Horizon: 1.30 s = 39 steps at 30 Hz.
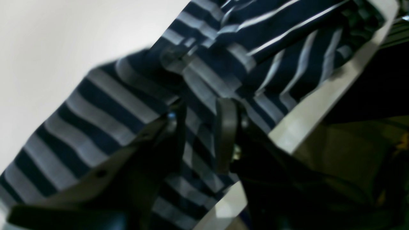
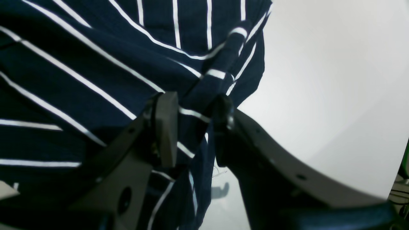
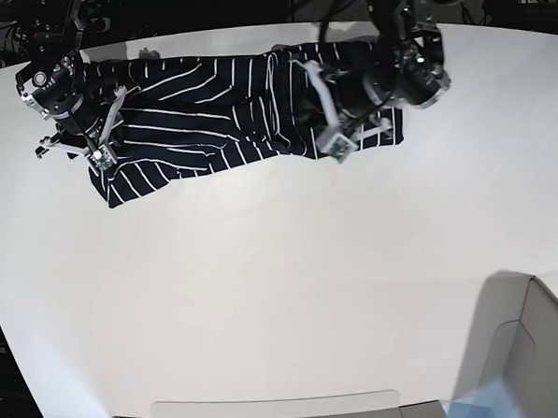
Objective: Fold the T-shirt properly
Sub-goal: 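Grasp the strip end with the left gripper and fold toward the right gripper, then release the left gripper and regrasp the strip end with the right gripper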
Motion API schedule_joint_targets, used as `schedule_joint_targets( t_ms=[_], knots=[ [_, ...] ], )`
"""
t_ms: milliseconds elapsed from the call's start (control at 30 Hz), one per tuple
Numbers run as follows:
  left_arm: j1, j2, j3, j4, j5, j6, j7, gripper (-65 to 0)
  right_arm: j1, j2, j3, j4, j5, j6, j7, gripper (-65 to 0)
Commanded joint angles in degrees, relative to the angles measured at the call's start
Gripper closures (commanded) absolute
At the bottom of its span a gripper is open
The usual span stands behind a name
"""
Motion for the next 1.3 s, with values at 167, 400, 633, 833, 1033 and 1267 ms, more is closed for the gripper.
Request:
schedule_joint_targets(
  t_ms=[167, 400, 633, 833, 1033, 1267],
  knots=[
    [0.0, -4.9, -3.8, 0.7, -0.4, -0.1, -0.6, -3.4, 1.8, -1.9, 1.3, 1.5, 0.9, -0.1, 0.9, -19.2],
    [1.6, -5.0, -6.9, 0.7, -0.4, -0.1, -0.6, -3.3, 2.9, -6.4, 11.4, 6.6, 14.8, 3.5, 0.3, -19.4],
    [1.7, -6.5, -6.9, 0.7, -0.4, -0.1, -0.6, -3.3, 3.5, -6.7, 18.8, 4.3, 22.6, 3.5, -7.5, -19.5],
    [1.7, -7.1, -6.3, 0.7, -0.4, -0.1, -0.6, -3.3, 6.9, -1.7, 25.1, -7.9, 33.6, 3.5, -20.9, -19.5],
    [2.6, -7.9, -6.8, 0.4, -0.4, -0.1, -0.6, -3.2, 9.0, 0.5, 25.6, -15.6, 33.9, 3.5, -22.9, -19.5],
    [4.0, -8.5, -6.2, 0.3, -0.4, -0.1, -0.6, -3.2, 10.1, 1.1, 25.3, -24.1, 33.9, 3.5, -22.9, -19.5]
  ],
)
